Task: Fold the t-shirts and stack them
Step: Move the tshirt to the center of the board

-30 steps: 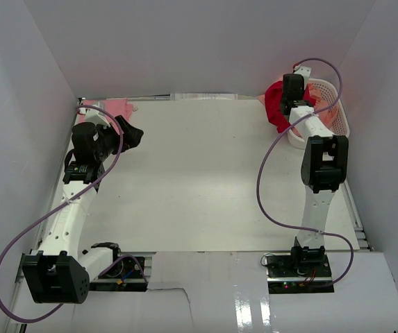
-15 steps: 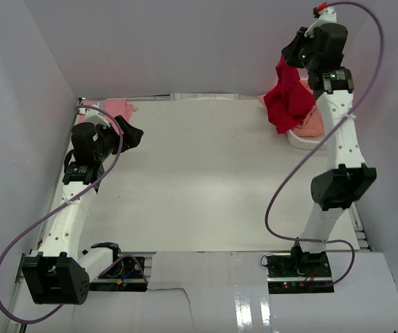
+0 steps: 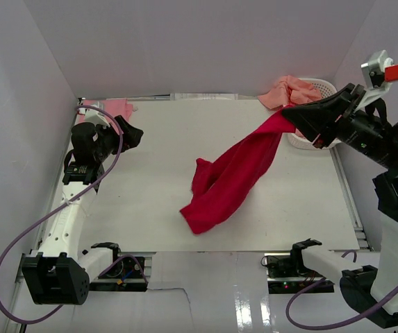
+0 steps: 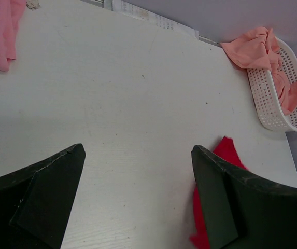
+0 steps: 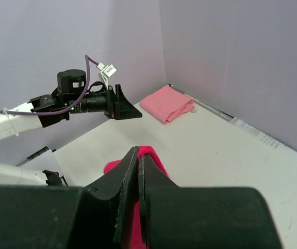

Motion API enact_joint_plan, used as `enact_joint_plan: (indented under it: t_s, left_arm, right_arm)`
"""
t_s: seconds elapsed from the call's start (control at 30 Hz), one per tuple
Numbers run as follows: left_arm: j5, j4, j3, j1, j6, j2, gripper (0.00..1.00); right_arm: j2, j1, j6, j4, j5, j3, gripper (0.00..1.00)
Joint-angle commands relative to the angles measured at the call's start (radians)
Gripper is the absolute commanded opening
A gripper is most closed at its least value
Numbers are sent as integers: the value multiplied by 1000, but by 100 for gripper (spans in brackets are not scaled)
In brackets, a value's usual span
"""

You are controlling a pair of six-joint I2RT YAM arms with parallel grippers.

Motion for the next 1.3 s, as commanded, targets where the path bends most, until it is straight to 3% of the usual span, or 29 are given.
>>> enact_joint_plan:
  t_s: [0.0,0.13,0.3,0.47,0.63,0.7,0.83,0.93,1.07,1.27]
  left_arm:
    - [-8,9,2,5,2,-15,95]
    - [-15,9,-3,5,7,-19,94]
    - [-31,8,-8,5,14,-32,94]
    - [-32,8,-1,5,13,-21,94]
    - [-24,5,0,5,11,-15,94]
    - [-24,3,0,5,11,-21,94]
    - [-17,3,-1,5,8,-24,94]
    - [-11,0,3,5,5,-19,94]
    - [-6,0,2,5,2,-18,94]
    - [8,3,6,5,-7,-9,94]
  right_arm:
    - [51,-3,-27,-122,37,-41,8]
    - [93,-3,-38,-18,103,-276,8]
    - [277,-3,-42,61,218,-402,8]
    - [474,-2,50,148,238,-364,8]
    - [625,1,59,165,170,-172,8]
    - [610,3,59,244,75,-161,8]
    - [538,20,81,421,5,-310,8]
    - [590,26,16,326,94,-256,8]
    - [561,26,22,370,125,-333,8]
    - [478,47,-7,349,15,-463,8]
